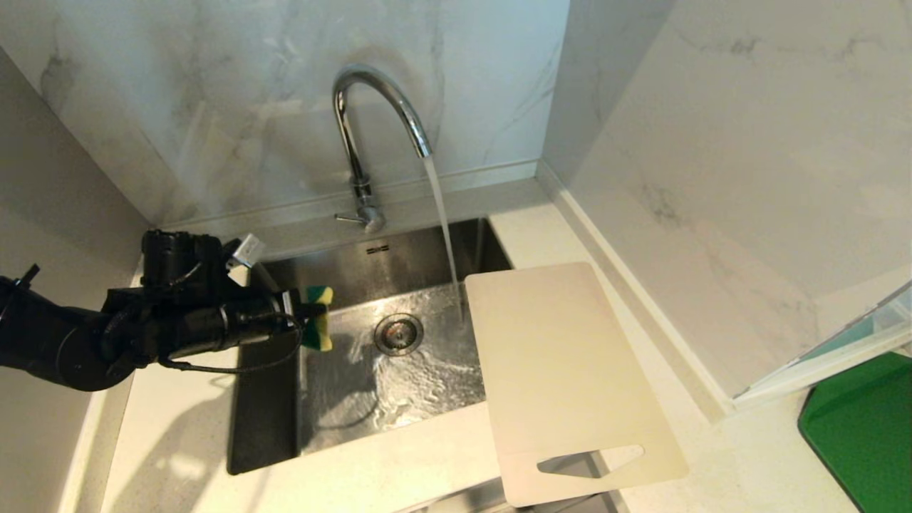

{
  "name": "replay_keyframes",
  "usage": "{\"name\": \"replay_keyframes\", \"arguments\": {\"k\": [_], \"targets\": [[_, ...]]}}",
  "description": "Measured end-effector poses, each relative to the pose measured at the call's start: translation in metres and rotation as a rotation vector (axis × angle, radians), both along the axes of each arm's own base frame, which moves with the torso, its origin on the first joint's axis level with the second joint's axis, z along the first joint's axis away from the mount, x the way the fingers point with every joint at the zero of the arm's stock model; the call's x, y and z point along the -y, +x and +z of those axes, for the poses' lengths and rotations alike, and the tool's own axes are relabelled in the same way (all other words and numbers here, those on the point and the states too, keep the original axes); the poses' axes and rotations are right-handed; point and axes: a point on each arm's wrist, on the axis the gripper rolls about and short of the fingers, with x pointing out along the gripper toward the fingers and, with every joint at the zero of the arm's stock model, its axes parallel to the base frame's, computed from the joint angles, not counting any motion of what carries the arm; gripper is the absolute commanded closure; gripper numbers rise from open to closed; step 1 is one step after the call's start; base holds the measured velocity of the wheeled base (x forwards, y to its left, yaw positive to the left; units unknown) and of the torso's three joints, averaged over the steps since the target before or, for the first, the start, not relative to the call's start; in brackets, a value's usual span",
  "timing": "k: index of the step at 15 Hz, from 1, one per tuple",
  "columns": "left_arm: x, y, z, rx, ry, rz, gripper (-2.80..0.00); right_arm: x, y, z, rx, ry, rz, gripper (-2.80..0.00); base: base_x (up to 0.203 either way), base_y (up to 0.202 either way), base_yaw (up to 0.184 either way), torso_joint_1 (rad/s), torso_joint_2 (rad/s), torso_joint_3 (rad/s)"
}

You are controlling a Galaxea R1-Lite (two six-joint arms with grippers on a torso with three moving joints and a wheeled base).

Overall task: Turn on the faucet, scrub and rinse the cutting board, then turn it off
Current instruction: Put down the cleaning cloth

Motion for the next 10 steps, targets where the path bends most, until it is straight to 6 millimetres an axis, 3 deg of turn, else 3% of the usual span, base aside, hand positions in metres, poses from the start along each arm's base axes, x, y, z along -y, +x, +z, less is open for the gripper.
{"name": "replay_keyframes", "arguments": {"k": [6, 8, 10], "targets": [[-0.027, 0.017, 0.034, -0.023, 0.189, 0.15, 0.0, 0.0, 0.0, 0.0, 0.001, 0.031, -0.01, 0.0, 0.0, 0.0, 0.0, 0.0, 0.0, 0.0], [-0.042, 0.019, 0.048, -0.078, 0.278, 0.229, 0.0, 0.0, 0.0, 0.0, 0.002, 0.031, -0.009, 0.0, 0.0, 0.0, 0.0, 0.0, 0.0, 0.0], [-0.063, 0.016, 0.048, -0.178, 0.368, 0.258, 0.0, 0.0, 0.0, 0.0, 0.003, 0.033, -0.01, 0.0, 0.0, 0.0, 0.0, 0.0, 0.0, 0.0]]}}
